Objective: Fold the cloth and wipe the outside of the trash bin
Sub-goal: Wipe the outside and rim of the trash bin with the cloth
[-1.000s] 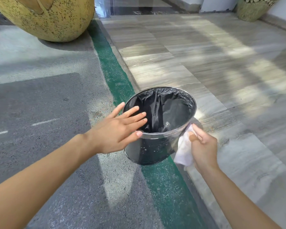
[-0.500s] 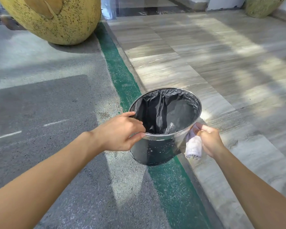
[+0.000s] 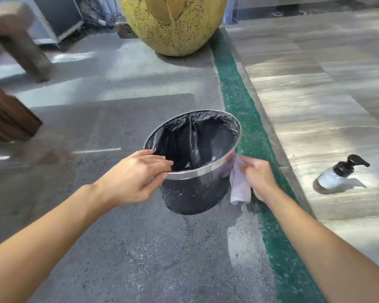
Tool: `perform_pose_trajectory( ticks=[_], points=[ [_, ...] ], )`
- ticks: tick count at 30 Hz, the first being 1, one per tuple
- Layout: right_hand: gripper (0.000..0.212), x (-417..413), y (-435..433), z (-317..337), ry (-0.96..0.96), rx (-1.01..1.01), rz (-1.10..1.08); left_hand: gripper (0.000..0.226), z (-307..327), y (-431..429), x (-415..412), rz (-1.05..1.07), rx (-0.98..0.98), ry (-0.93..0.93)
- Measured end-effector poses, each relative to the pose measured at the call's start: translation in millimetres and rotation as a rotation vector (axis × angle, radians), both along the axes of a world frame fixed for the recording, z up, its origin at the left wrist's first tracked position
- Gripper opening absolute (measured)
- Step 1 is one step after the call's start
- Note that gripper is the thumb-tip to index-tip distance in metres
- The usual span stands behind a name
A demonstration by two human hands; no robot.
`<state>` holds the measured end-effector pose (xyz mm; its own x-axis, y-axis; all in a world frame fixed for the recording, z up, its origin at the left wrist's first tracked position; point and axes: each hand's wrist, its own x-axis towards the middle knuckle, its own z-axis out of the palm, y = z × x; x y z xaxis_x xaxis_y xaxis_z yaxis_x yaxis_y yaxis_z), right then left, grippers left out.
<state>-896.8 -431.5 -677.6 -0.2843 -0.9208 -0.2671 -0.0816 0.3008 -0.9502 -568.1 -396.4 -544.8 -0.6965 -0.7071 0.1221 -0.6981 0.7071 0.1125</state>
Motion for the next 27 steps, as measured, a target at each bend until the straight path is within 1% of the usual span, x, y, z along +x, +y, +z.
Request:
perform_pose_trajectory(
  ticks=[3,6,9,11,12,14,17,21,24,27],
  points=[
    [0.034,41.7,-10.3,1.5,0.070,0.000,0.060,0.038,-5.9,13.1,3.9,0.099,-0.044,0.037],
    [0.038,58.2,-4.6,4.4,0.130,-0.032,0.065,0.047,-14.3,21.8,-18.2,0.225,-0.123,0.006],
    [0.039,61.3,12.5,12.6,0.234,-0.138,0.049,0.066,-36.4,39.1,-38.2,0.371,-0.211,-0.037],
    [0.037,63.1,28.2,19.4,0.253,-0.221,0.060,0.079,-57.0,53.9,-40.5,0.441,-0.211,-0.047],
    [0.037,64.1,35.0,22.6,0.260,-0.259,0.078,0.081,-66.2,58.9,-38.7,0.468,-0.203,-0.052],
    [0.036,66.8,45.4,28.3,0.264,-0.323,0.115,0.081,-77.3,61.1,-32.1,0.484,-0.199,-0.092],
    [0.037,72.0,53.6,39.2,0.245,-0.391,0.129,0.078,-77.6,50.7,-25.5,0.445,-0.221,-0.171],
    [0.038,75.1,42.8,59.4,0.230,-0.513,0.028,0.077,-63.2,23.7,-21.5,0.430,-0.270,-0.130],
    [0.037,76.9,14.1,83.6,0.327,-0.586,0.003,0.075,-39.0,-14.3,-12.6,0.423,-0.271,-0.098],
    [0.037,82.5,-25.4,117.2,0.486,-0.602,0.080,0.071,-7.2,-62.0,-5.1,0.407,-0.188,-0.054]
  ],
)
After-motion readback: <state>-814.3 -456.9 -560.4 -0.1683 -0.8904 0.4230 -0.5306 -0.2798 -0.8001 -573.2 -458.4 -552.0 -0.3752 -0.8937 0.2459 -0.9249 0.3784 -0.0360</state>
